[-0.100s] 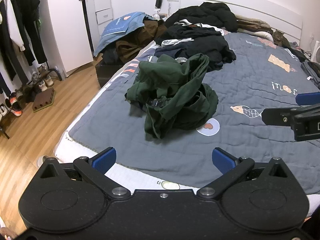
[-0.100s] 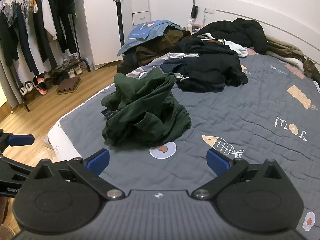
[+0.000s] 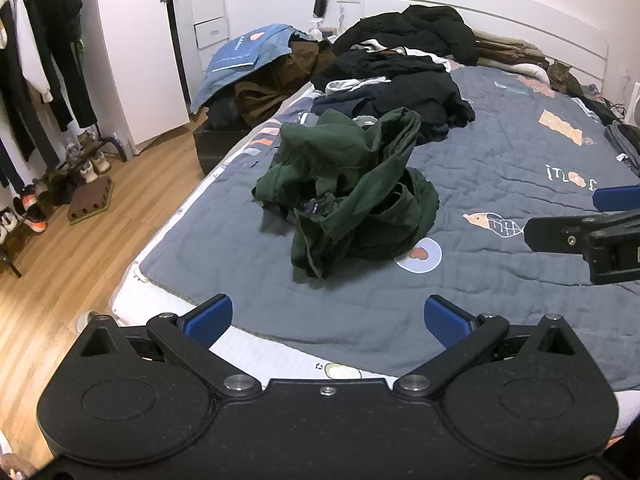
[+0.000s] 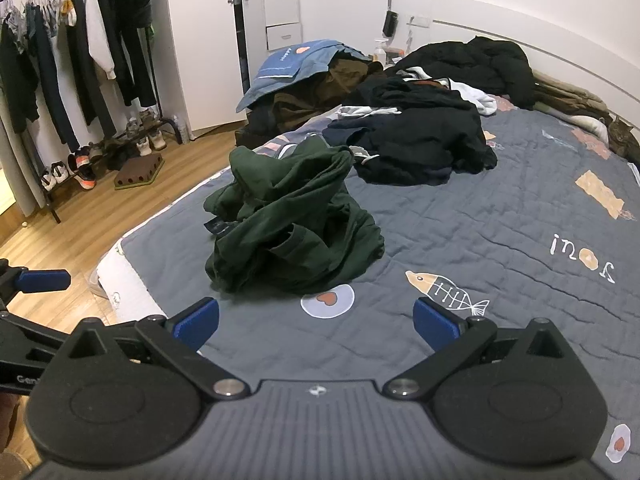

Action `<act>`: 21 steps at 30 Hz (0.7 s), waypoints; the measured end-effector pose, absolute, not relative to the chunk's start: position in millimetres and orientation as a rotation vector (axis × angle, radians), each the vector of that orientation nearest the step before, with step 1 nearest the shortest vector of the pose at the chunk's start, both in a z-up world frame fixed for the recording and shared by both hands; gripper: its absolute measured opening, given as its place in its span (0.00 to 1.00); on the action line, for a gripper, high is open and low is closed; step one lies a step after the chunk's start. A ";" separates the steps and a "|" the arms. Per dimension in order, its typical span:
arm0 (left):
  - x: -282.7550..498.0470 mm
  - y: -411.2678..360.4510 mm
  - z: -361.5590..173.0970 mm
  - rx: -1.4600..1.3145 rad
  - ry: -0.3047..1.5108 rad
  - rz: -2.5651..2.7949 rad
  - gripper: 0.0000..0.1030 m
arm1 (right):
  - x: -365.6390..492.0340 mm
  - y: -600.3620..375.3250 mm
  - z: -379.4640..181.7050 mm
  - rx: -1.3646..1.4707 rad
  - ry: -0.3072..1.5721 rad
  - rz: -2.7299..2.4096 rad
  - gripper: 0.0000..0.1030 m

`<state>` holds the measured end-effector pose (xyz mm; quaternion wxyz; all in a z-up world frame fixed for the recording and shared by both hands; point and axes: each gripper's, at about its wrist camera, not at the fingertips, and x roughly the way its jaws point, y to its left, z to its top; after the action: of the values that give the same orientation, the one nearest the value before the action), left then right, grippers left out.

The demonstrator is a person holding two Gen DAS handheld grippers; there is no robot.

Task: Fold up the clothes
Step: 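Move both grippers toward the crumpled dark green garment on the bed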

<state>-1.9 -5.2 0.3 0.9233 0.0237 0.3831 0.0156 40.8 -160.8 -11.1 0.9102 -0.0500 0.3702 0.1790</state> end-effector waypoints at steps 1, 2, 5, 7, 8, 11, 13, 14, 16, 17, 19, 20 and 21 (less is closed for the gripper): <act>-2.4 -6.6 0.4 0.058 0.784 0.036 1.00 | 40.8 -160.6 -11.4 -0.102 0.764 0.372 1.00; -0.8 -0.6 1.5 0.029 0.792 0.020 1.00 | 40.8 -160.5 -11.7 -0.101 0.765 0.375 1.00; 2.1 -0.1 2.8 0.019 0.795 0.020 1.00 | 40.8 -159.7 -13.1 -0.099 0.768 0.383 1.00; 4.6 1.9 3.0 0.019 0.791 0.033 1.00 | 41.2 -159.6 -12.8 -0.100 0.771 0.387 1.00; 1.1 -1.1 1.2 0.023 0.777 0.053 1.00 | 41.6 -161.1 -10.0 -0.100 0.772 0.387 1.00; -0.9 -1.7 -1.1 0.015 0.760 0.086 1.00 | 43.2 -164.5 -3.4 -0.097 0.773 0.390 1.00; -0.5 -2.7 -1.4 0.018 0.764 0.078 1.00 | 42.1 -159.2 -4.7 -0.099 0.769 0.389 1.00; -0.4 -3.0 -1.9 0.020 0.769 0.076 1.00 | 39.9 -155.5 -5.8 -0.103 0.764 0.387 1.00; -0.1 -2.7 -3.5 0.019 0.777 0.071 1.00 | 39.7 -155.0 -5.2 -0.105 0.761 0.389 1.00; 0.2 -1.9 -4.1 0.013 0.780 0.067 1.00 | 39.8 -155.0 -4.6 -0.104 0.761 0.390 1.00; 0.3 0.4 -4.7 -0.002 0.784 0.059 1.00 | 40.0 -154.9 -4.1 -0.102 0.760 0.390 1.00; 0.7 1.4 -5.3 -0.009 0.785 0.059 1.00 | 39.6 -154.8 -4.6 -0.102 0.758 0.390 1.00; 1.3 2.3 -6.3 -0.016 0.786 0.061 1.00 | 39.4 -154.9 -4.6 -0.102 0.757 0.391 1.00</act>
<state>1.3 2.3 -6.3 0.9232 -0.0077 0.3830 0.0298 39.4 -154.9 -4.6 0.9094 -0.0492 0.3671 0.1895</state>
